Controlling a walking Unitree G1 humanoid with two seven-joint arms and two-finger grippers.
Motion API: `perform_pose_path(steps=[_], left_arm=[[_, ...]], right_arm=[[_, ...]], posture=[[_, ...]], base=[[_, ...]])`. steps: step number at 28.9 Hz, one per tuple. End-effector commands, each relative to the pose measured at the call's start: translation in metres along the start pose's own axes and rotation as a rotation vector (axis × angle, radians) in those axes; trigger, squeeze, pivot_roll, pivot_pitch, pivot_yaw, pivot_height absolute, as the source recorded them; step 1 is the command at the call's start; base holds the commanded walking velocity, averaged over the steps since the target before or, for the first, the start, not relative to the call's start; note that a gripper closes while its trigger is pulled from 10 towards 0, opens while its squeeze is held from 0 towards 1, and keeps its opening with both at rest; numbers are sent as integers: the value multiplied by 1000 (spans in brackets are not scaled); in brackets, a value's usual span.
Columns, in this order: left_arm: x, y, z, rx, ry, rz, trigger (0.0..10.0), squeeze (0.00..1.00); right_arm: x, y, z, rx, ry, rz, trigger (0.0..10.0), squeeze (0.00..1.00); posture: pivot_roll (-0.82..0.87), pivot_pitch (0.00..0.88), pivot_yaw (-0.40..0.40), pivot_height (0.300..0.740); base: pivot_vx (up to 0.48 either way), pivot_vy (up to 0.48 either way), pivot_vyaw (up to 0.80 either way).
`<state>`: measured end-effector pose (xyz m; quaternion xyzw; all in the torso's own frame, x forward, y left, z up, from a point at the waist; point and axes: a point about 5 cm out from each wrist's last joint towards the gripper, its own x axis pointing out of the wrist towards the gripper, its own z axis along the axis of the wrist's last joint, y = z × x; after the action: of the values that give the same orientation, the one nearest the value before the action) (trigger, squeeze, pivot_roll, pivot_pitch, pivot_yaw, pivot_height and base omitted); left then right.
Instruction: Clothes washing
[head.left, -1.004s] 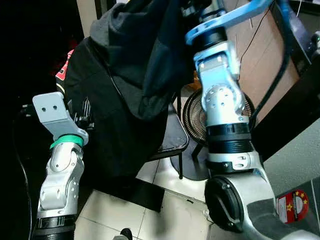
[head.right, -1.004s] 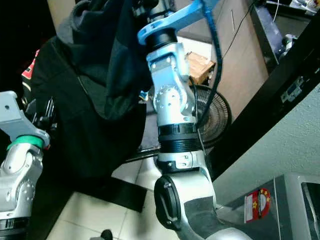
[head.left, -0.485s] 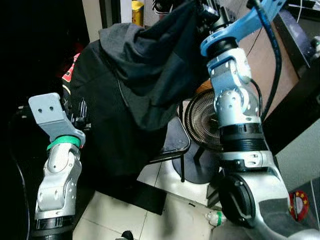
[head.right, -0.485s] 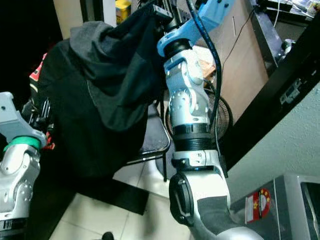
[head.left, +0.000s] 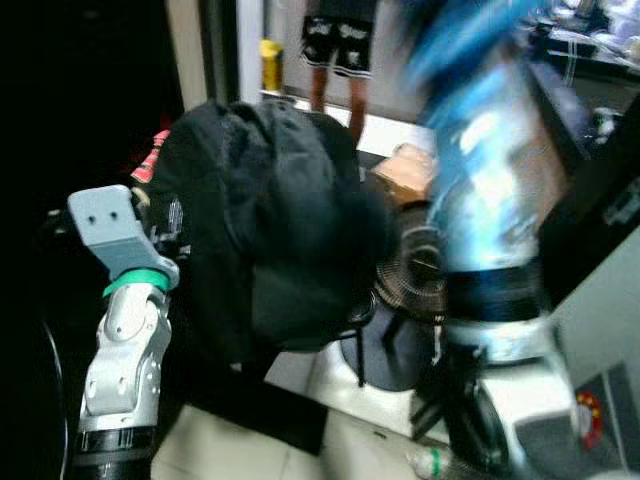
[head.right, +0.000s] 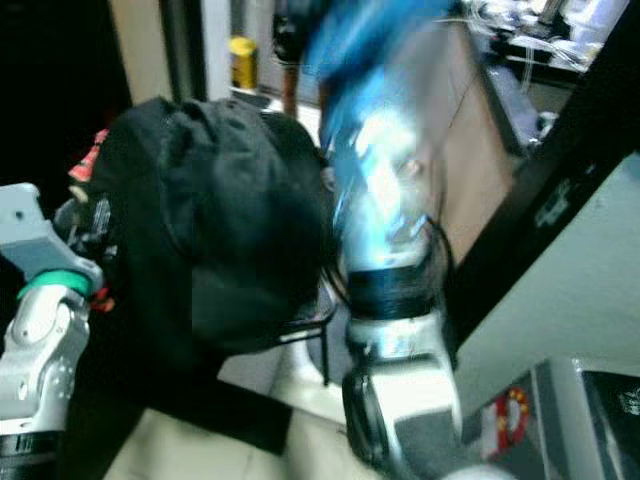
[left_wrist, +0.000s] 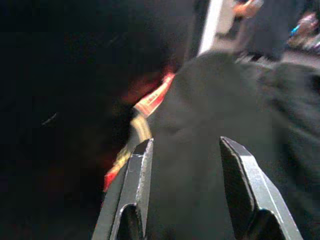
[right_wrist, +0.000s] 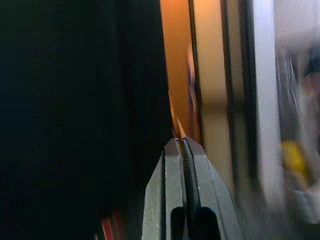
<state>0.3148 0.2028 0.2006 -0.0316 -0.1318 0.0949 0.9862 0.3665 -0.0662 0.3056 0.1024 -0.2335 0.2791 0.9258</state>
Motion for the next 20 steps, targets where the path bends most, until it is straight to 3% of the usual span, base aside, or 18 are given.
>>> perform_pose_path(steps=[1, 2, 4, 6, 13, 14, 16, 17, 18, 19, 20], left_arm=[[-8, 6, -23, 56, 88, 7, 10000, 0], [-8, 6, -23, 56, 88, 7, 10000, 0], [-16, 17, -31, 80, 122, 29, 10000, 0], [-20, 25, -33, 89, 129, 38, 10000, 0], [-20, 26, -34, 72, 130, 42, 10000, 0], [-20, 24, -34, 68, 127, 40, 10000, 0], [-20, 22, -35, 68, 125, 38, 10000, 0], [-21, 20, -35, 67, 124, 34, 10000, 0], [-21, 18, -35, 65, 124, 33, 10000, 0], [-22, 17, -37, 55, 132, 28, 10000, 0], [-22, 15, -39, 53, 146, 20, 10000, 0]], right_arm=[[-24, -20, -40, -77, 182, -82, 0, 0], [-24, -20, -40, -77, 182, -82, 0, 0], [-57, -36, -69, -66, 299, -162, 0, 0], [-74, -40, -75, -49, 324, -193, 0, 0], [-89, -42, -85, -41, 328, -239, 0, 0], [-91, -42, -89, -47, 335, -251, 2549, 0], [-92, -42, -91, -56, 341, -257, 2549, 0], [-92, -42, -91, -53, 336, -259, 10000, 43], [-91, -41, -91, -51, 331, -260, 10000, 820], [-90, -41, -91, -46, 325, -262, 10000, 1000], [-90, -40, -91, -38, 325, -261, 10000, 1000]], posture=[[135, 33, -35, 740], [135, 33, -35, 740], [132, 31, -28, 740], [130, 30, -24, 740], [128, 30, -27, 740], [128, 30, -27, 740], [128, 30, -27, 740], [133, 31, -33, 740], [133, 31, -33, 740], [131, 29, -34, 740], [131, 29, -34, 740]], base=[[0, 0, 0], [0, 0, 0], [0, 0, 0], [0, 0, 0], [0, 0, 0], [0, 0, 0], [0, 0, 0], [0, 0, 0], [0, 0, 0], [0, 0, 0], [0, 0, 0]])
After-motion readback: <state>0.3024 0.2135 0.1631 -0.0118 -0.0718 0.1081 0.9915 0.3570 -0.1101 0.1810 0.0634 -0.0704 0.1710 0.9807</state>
